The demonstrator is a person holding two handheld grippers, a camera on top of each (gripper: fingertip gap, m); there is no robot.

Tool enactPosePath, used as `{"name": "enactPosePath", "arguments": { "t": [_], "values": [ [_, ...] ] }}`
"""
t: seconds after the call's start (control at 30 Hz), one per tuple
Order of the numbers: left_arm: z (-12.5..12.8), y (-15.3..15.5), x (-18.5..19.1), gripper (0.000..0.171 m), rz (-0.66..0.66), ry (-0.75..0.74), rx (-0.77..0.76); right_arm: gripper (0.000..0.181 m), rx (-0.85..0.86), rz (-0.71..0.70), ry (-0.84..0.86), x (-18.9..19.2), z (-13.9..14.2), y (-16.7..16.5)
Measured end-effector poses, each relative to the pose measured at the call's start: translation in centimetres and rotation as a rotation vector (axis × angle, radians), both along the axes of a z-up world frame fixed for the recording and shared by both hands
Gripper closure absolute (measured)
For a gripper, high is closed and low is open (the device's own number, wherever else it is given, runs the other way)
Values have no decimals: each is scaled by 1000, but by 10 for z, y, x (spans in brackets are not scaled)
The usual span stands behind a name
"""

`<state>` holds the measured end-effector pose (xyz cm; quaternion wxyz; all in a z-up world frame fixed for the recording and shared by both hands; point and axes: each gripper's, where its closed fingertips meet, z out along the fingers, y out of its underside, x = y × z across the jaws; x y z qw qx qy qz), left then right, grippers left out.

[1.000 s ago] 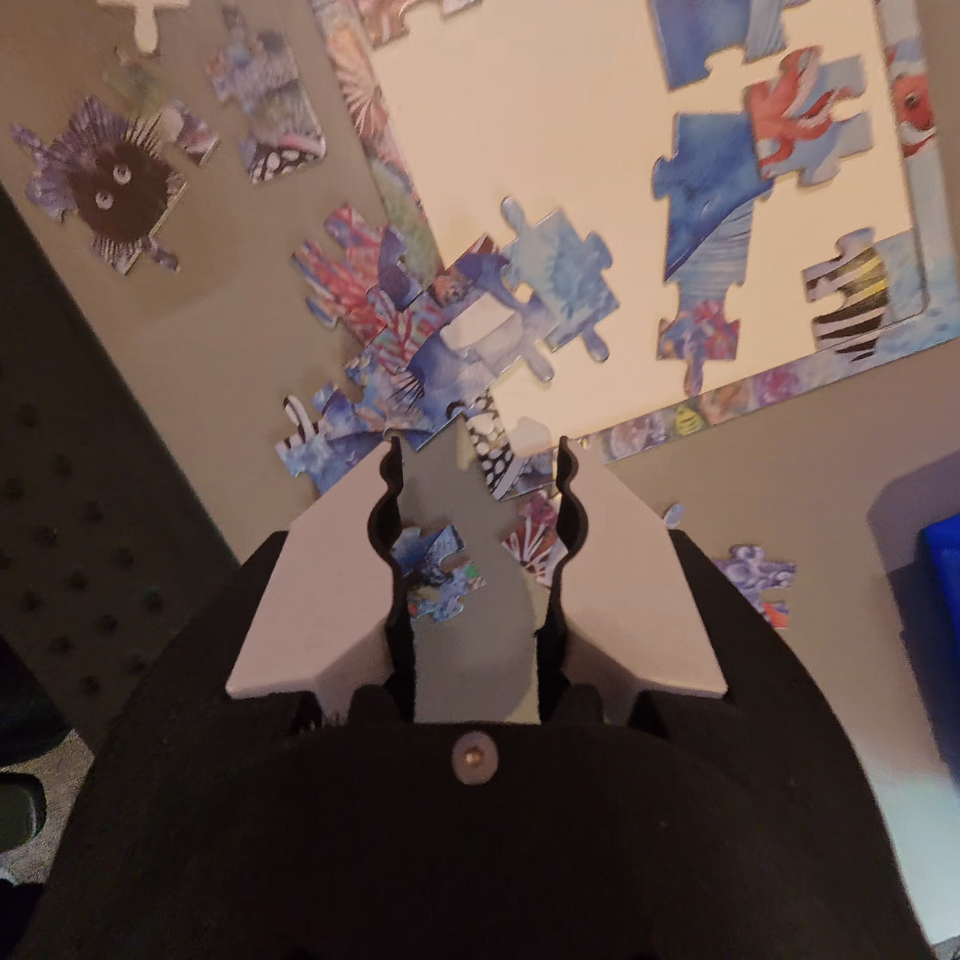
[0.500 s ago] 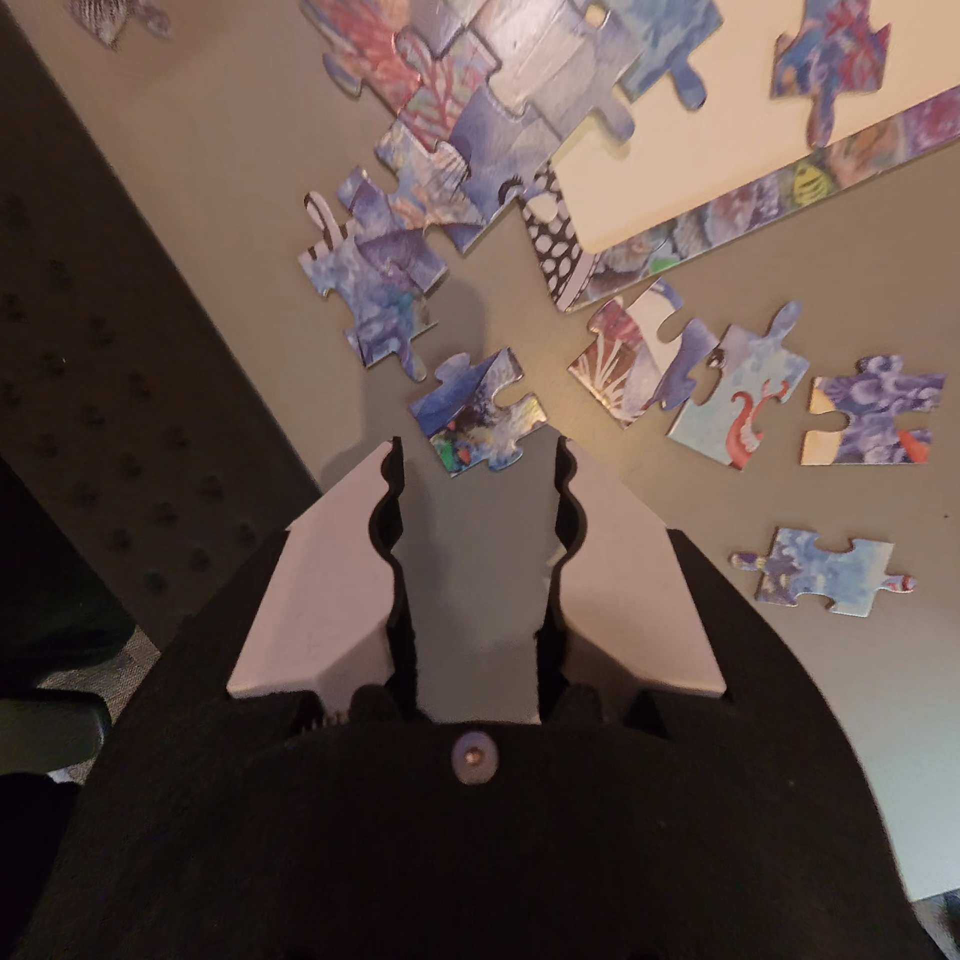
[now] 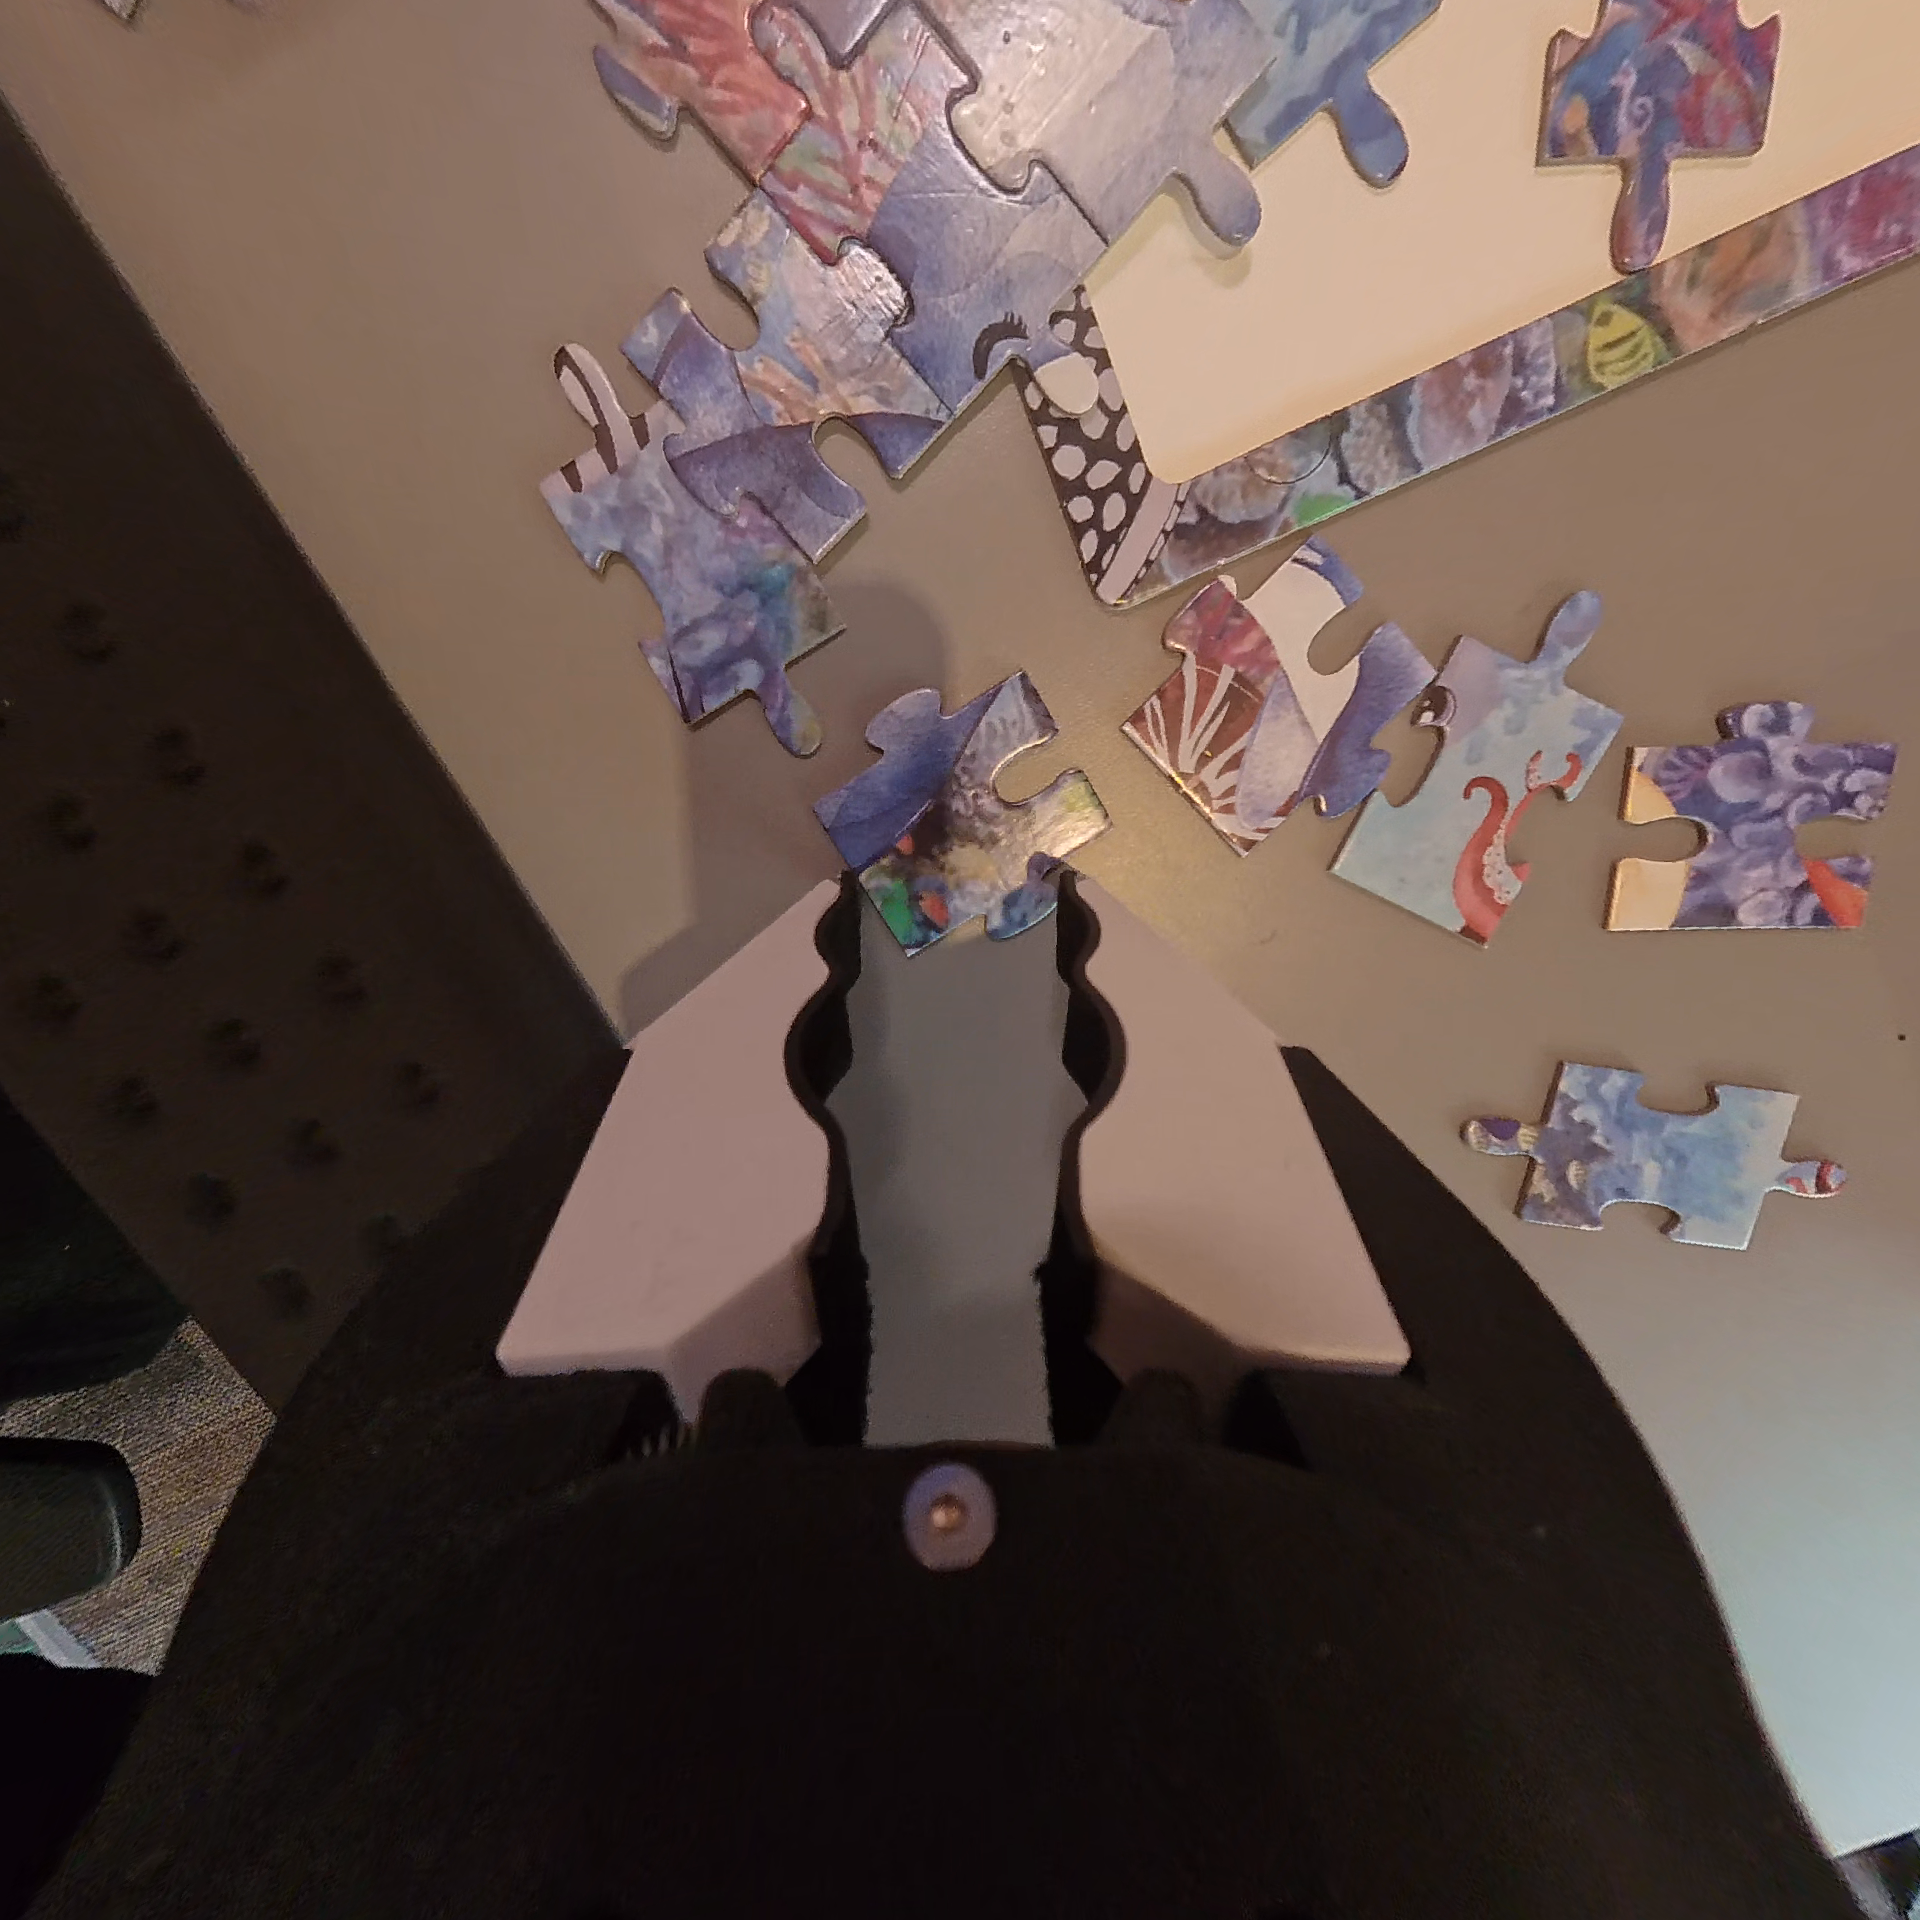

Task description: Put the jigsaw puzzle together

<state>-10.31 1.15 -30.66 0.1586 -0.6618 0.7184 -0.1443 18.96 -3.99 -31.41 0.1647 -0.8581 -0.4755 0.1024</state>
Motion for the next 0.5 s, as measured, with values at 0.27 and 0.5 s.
{"name": "enactPosePath", "arguments": {
  "t": [0.27,0.5],
  "values": [
    [3,3,-1,124,5,-6,5,146,16,19,-12,3,1,-2],
    [2,4,-1,123,8,-1,4,147,64,30,-24,0,10,-1]
  ]
}}
